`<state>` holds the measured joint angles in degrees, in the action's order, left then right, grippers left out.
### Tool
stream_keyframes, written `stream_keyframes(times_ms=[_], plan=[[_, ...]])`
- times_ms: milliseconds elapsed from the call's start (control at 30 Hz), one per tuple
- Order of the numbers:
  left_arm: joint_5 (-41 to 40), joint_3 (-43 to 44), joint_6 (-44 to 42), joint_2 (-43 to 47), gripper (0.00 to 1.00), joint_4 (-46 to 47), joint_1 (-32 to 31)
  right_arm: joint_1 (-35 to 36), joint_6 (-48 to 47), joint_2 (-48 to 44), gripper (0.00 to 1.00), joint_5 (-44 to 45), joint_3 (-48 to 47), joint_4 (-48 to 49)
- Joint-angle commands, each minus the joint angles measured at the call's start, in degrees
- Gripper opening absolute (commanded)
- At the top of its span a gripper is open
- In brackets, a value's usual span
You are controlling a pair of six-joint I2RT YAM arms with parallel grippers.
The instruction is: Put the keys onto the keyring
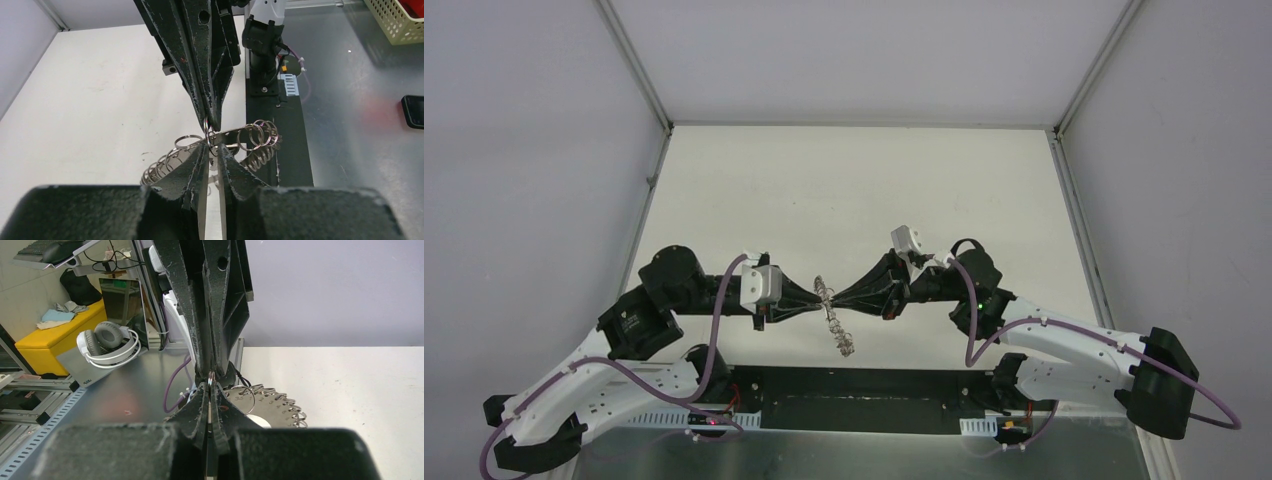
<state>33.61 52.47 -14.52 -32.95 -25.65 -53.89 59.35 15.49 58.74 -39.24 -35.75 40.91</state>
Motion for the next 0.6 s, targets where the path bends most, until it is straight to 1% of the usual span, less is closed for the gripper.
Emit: stream_keyframes(times_ms=[0, 100, 200, 567], plan=[[-1.21, -0.70, -0.77, 0.86, 0.11, -0.86, 0.34, 0.23, -0.74, -0.91, 0.00, 1.25, -1.22, 5.41], [-1.62, -0.54, -0.90, 0.67, 0.04, -1.78, 0.30, 0.23, -0.78, -0.91, 0.00, 1.23, -1.34, 5.46], [-2.50, -0.60, -0.94, 0.40, 0.00, -2.22, 0.30, 0.23, -0.73, -0.76, 0.00, 1.38, -1.42, 5.41], [-2.50, -1.30, -0.58, -0.84, 0.00, -2.32, 0.30, 0.24, -0.79, -0.60, 0.00, 1.41, -1.58, 5.41]])
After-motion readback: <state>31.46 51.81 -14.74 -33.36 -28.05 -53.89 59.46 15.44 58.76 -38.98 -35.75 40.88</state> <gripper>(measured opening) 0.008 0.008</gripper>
